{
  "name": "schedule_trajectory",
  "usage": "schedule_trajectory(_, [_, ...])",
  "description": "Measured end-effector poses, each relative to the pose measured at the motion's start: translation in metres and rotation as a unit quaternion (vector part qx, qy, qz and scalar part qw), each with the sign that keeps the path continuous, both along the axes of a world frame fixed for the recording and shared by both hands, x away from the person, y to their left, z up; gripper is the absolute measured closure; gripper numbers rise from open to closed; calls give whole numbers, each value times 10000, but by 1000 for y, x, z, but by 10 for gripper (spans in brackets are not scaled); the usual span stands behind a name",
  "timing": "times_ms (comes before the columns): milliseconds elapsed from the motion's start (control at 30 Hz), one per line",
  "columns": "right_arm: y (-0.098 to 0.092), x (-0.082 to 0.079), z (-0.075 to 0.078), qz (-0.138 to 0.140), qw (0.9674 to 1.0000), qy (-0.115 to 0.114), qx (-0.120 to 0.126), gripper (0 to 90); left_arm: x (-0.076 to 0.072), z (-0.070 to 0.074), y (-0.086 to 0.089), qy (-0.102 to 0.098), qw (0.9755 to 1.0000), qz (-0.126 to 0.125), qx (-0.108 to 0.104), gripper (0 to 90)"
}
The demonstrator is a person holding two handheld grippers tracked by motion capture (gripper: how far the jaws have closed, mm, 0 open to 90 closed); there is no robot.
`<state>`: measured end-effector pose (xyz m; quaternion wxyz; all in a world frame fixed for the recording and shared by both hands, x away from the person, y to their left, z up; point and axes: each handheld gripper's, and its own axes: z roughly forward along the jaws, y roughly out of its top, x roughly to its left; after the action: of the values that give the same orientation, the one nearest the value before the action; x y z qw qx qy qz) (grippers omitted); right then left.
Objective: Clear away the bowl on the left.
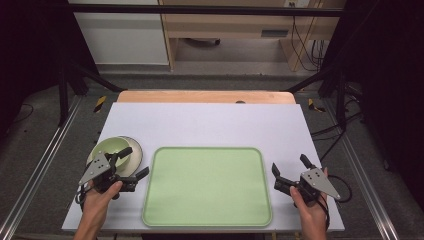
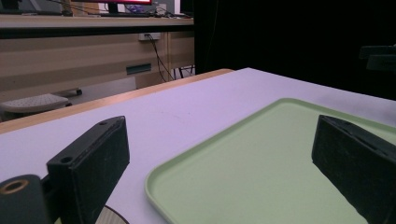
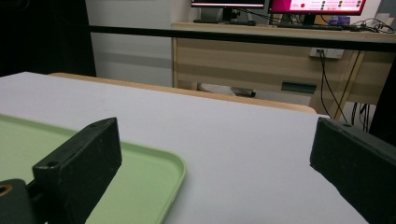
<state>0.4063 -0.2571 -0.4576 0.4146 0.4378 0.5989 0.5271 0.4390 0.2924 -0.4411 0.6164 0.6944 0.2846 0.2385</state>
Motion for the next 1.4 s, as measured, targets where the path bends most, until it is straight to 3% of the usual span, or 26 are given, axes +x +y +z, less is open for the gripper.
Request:
schedule_trajectory(167, [0, 0, 0, -6, 10000, 25, 9, 25, 0, 9, 3, -16, 9999, 103, -51, 43])
schedule_trajectory(500, [3, 1, -1, 30, 10000, 34, -32, 25, 0, 33, 10, -107, 9988, 427, 200, 47])
schedule_trajectory(667, [3, 1, -1, 40, 10000, 48, -45, 25, 8, 50, 19, -177, 9962, 809, 255, 49])
schedule_trajectory(700, [4, 1, -1, 36, 10000, 62, -41, 25, 12, 58, 24, -251, 9949, 979, 79, 49])
schedule_trajectory(800, [4, 1, -1, 37, 10000, 59, -48, 25, 13, 62, 27, -281, 9944, 1015, -67, 44])
schedule_trajectory(867, [3, 1, -1, 30, 10000, 27, -32, 25, 11, 63, 35, -287, 9914, 1249, 268, 45])
schedule_trajectory(900, [3, 1, -1, 30, 10000, 27, -32, 25, 11, 63, 35, -287, 9914, 1249, 268, 47])
schedule_trajectory(1000, [3, 1, -1, 32, 10000, 52, -27, 25, 11, 64, 46, -240, 9881, 1494, 280, 49])
schedule_trajectory(1033, [4, 1, -1, 41, 10000, 37, -35, 25, 11, 64, 53, -207, 9847, 1684, 387, 51])
schedule_trajectory(1067, [4, 1, -1, 41, 10000, 37, -35, 25, 11, 64, 53, -207, 9847, 1684, 387, 52])
schedule_trajectory(1100, [4, 1, -1, 42, 10000, 55, -42, 25, 10, 64, 56, -194, 9830, 1769, 448, 52])
schedule_trajectory(1133, [4, 1, 0, 34, 10000, 57, -51, 25, 11, 63, 63, -122, 9792, 1946, 569, 56])
schedule_trajectory(1167, [4, 1, -1, 34, 10000, 54, -48, 24, 11, 62, 66, -84, 9776, 2021, 589, 57])
schedule_trajectory(1200, [4, 1, -1, 34, 10000, 54, -48, 24, 11, 62, 66, -84, 9776, 2021, 589, 59])
schedule_trajectory(1233, [4, 1, -1, 24, 10000, 60, -28, 25, 12, 59, 73, 25, 9746, 2158, 594, 63])
schedule_trajectory(1267, [4, 1, -1, 19, 10000, 66, -28, 24, 12, 59, 73, 25, 9746, 2158, 594, 65])
schedule_trajectory(1300, [4, 1, -1, 21, 10000, 78, -34, 25, 12, 56, 79, 149, 9712, 2305, 591, 67])
schedule_trajectory(1333, [4, 1, -1, 33, 10000, 74, -50, 24, 12, 56, 79, 149, 9712, 2305, 591, 71])
schedule_trajectory(1400, [5, 2, -1, 44, 9999, 73, -55, 25, 14, 50, 86, 333, 9650, 2520, 640, 77])
